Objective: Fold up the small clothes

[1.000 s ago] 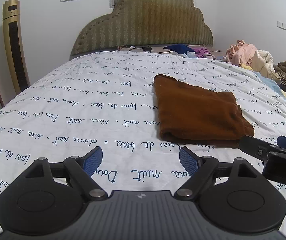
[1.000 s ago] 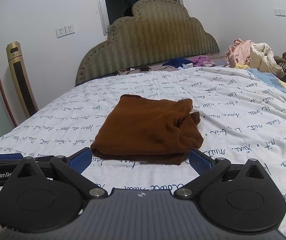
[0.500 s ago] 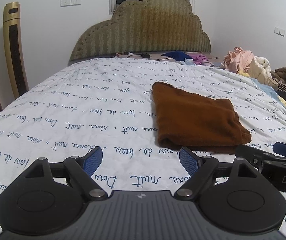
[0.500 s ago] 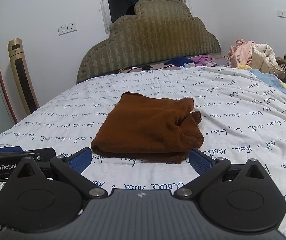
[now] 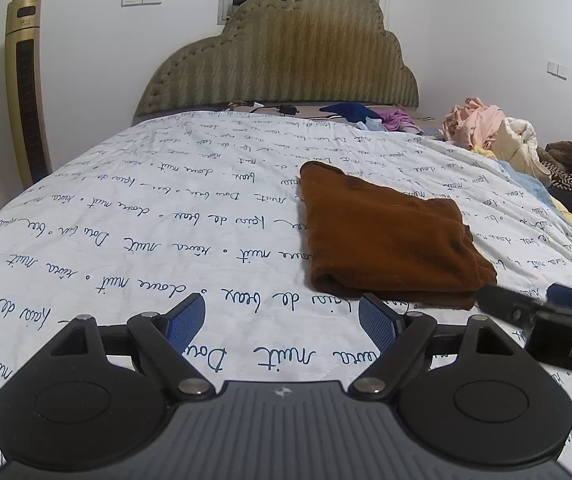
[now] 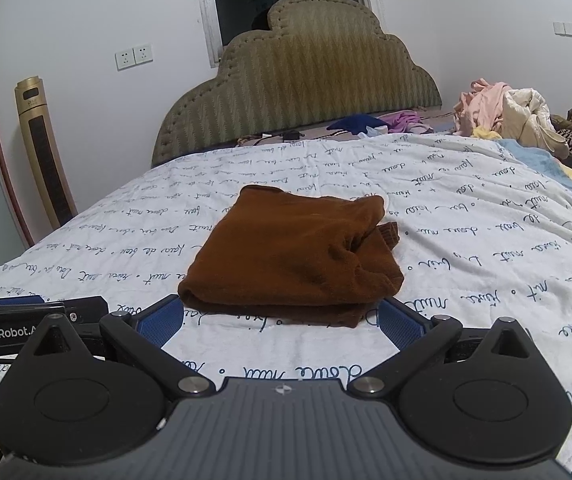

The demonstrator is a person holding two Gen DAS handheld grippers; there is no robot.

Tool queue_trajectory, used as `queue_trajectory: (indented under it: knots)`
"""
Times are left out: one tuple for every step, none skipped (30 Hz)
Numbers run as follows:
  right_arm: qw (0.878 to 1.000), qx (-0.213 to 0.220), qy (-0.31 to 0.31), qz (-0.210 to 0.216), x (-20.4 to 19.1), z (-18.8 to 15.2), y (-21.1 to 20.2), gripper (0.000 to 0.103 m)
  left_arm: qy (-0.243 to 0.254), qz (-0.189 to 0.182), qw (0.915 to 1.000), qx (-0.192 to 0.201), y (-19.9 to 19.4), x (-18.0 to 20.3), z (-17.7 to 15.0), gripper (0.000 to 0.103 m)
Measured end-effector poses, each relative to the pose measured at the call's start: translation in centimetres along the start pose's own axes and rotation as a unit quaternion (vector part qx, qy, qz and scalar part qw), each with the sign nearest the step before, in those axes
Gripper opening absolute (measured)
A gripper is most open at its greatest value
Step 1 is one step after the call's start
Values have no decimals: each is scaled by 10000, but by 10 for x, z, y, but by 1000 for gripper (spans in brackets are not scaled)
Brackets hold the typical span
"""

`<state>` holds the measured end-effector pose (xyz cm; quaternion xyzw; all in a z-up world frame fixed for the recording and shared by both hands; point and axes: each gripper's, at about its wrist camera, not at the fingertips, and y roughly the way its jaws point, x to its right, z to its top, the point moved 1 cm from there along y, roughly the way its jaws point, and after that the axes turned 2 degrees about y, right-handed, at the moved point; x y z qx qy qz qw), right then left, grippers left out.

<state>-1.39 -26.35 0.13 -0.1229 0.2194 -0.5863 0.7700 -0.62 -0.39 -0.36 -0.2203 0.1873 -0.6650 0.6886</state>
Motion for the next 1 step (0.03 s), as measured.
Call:
queue_trajectory:
  knots:
    - [10000, 31, -1, -32, 2, 2, 0, 102, 39, 2, 10000, -16, 1, 0, 0, 84]
